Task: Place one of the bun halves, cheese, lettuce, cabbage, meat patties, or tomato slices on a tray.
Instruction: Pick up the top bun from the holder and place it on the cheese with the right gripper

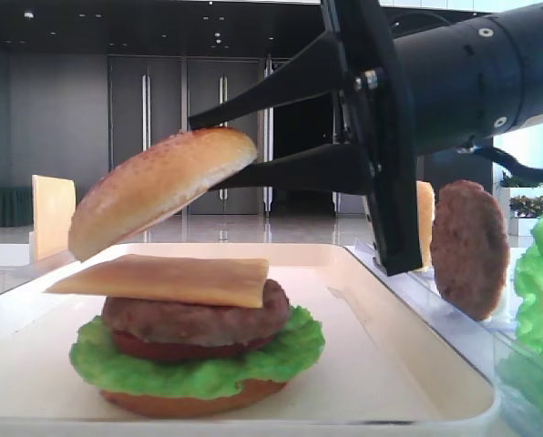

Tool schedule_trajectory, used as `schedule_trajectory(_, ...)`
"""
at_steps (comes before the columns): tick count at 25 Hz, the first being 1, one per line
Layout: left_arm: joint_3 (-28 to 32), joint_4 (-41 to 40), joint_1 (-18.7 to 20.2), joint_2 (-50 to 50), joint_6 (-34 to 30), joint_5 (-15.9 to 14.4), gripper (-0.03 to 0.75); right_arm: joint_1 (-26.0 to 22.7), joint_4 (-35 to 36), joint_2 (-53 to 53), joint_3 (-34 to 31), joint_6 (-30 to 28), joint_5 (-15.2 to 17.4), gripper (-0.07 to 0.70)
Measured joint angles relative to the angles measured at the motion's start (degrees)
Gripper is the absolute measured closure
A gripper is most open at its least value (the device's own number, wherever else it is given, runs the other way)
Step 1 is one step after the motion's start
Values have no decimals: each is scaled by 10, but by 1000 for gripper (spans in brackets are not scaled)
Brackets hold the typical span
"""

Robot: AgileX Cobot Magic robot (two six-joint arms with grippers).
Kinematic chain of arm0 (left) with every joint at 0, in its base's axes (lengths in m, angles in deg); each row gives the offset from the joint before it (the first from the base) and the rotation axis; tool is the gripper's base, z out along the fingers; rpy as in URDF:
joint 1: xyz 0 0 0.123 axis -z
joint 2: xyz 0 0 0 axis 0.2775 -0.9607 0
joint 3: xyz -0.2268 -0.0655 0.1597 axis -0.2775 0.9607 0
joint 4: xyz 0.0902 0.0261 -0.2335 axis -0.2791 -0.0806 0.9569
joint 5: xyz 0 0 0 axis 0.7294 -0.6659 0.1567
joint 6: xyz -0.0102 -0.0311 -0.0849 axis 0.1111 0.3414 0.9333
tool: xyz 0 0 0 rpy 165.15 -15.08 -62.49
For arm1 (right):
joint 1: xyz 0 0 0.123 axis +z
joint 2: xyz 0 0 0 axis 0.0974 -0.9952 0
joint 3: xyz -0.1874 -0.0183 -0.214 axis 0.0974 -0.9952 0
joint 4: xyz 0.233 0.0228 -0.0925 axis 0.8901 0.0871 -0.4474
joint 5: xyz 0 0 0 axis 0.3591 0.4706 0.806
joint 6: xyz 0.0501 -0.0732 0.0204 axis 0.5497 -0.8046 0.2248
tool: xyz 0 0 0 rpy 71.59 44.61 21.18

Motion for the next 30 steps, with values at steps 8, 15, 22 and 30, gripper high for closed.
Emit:
schedule_trajectory(8, 0, 0, 0, 0, 0, 0, 451, -8, -2, -1, -3, -2, -1, 401)
schedule_trajectory(15, 0, 0, 0, 0, 0, 0, 451, -8, -3, -1, -15, -13, -1, 401)
schedule_trajectory(22, 0, 0, 0, 0, 0, 0, 451, -8, -2, -2, -16, -14, -1, 401)
schedule_trajectory(30, 0, 0, 0, 0, 0, 0, 451, -8, -1, -2, -16, -14, -1, 401)
